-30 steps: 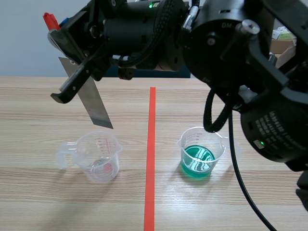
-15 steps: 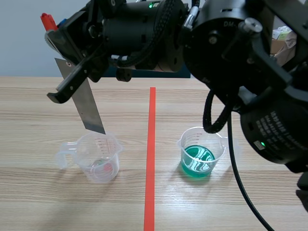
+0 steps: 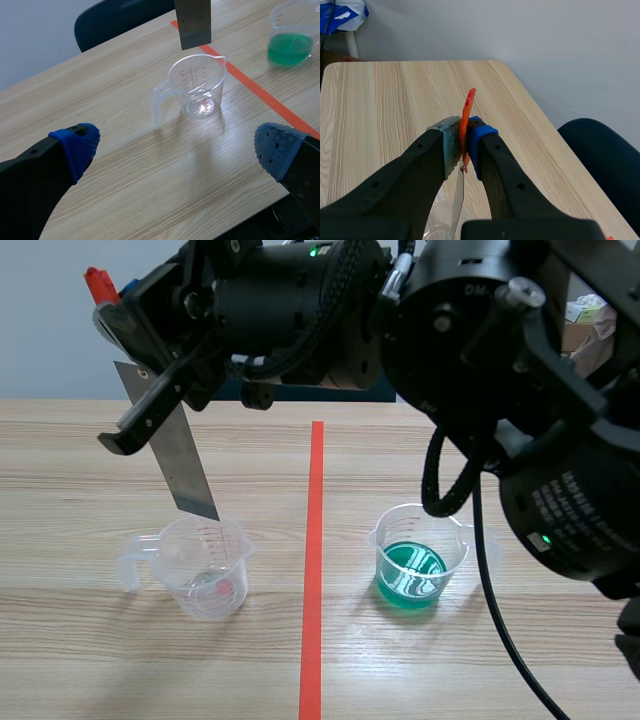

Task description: Do the redox reaction experiment

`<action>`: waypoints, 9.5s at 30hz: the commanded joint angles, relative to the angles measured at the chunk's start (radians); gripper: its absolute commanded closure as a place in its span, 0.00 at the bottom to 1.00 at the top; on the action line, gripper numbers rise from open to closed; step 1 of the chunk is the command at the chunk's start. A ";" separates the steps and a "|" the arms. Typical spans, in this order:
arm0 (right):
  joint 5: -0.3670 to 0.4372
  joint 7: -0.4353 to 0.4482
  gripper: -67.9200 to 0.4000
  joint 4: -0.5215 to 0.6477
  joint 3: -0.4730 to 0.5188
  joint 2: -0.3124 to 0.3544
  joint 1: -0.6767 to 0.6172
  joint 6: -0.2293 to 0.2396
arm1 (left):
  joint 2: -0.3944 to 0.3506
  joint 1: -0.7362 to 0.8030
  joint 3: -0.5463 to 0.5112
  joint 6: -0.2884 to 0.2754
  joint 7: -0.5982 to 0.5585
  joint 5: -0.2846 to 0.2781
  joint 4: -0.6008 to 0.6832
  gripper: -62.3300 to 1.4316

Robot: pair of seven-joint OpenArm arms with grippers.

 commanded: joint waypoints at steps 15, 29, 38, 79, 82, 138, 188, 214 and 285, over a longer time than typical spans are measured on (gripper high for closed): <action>0.015 0.016 0.99 0.008 0.003 0.000 0.011 -0.004 | 0.002 0.001 0.000 0.001 -0.021 -0.006 0.011 0.00; 0.015 0.024 0.99 0.008 0.003 -0.001 0.011 -0.004 | 0.002 0.001 0.000 0.001 -0.021 -0.006 0.011 0.00; 0.015 0.024 0.99 0.008 0.003 -0.001 0.011 -0.004 | 0.002 0.001 0.000 0.001 -0.021 -0.006 0.011 0.00; 0.015 0.023 0.99 0.008 0.003 0.000 0.011 -0.003 | 0.002 0.001 0.000 0.001 -0.021 -0.006 0.011 0.00; 0.014 0.023 0.99 0.008 0.003 0.000 0.011 -0.003 | -0.003 0.001 0.000 0.001 -0.021 -0.006 0.011 0.00; 0.332 0.358 0.99 0.126 0.616 0.651 -0.456 0.112 | -0.003 0.001 0.000 0.001 -0.021 -0.006 0.011 0.00; 0.325 0.387 0.99 0.126 0.670 0.651 -0.503 0.124 | -0.003 0.001 0.000 0.000 -0.021 -0.006 0.011 0.00; 0.325 0.387 0.99 0.126 0.670 0.651 -0.503 0.124 | -0.003 0.001 0.000 0.000 -0.021 -0.006 0.011 0.00; 0.325 0.387 0.99 0.126 0.670 0.651 -0.503 0.124 | -0.003 0.001 0.000 0.000 -0.021 -0.006 0.011 0.00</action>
